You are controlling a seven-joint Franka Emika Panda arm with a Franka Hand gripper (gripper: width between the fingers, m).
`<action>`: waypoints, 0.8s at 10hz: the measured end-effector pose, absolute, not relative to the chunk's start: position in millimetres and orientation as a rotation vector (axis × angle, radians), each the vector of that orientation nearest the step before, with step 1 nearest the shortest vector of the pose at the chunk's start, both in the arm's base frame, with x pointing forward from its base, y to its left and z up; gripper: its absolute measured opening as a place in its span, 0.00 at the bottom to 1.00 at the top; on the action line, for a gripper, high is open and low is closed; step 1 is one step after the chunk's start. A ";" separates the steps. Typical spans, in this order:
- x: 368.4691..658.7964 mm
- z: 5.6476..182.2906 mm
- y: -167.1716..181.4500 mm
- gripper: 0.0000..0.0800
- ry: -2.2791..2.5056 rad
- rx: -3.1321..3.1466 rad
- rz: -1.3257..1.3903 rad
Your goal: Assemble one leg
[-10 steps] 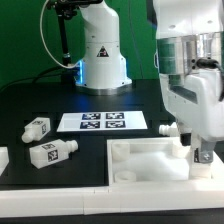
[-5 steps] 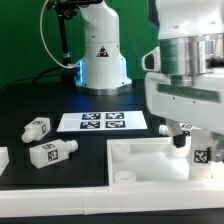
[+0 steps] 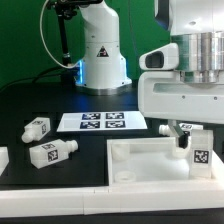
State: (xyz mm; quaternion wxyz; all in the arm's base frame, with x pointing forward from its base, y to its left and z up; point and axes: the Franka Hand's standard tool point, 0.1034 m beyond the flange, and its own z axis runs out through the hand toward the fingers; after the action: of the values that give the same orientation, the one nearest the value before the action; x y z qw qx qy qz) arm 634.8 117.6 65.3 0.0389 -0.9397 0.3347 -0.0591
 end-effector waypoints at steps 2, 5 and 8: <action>634.1 64.7 117.4 0.36 1.235 -2.789 -0.166; 635.6 64.3 116.9 0.36 1.665 -2.546 -0.122; 641.6 63.8 112.9 0.36 2.257 -1.992 0.010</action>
Offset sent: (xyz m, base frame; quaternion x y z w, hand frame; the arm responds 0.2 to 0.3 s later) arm 0.0096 -0.0138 0.0020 -0.0448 0.0085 0.2620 0.9640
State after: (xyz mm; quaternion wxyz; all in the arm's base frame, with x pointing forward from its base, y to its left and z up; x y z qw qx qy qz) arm 641.6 112.9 63.8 0.0656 -0.6603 0.7481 0.0033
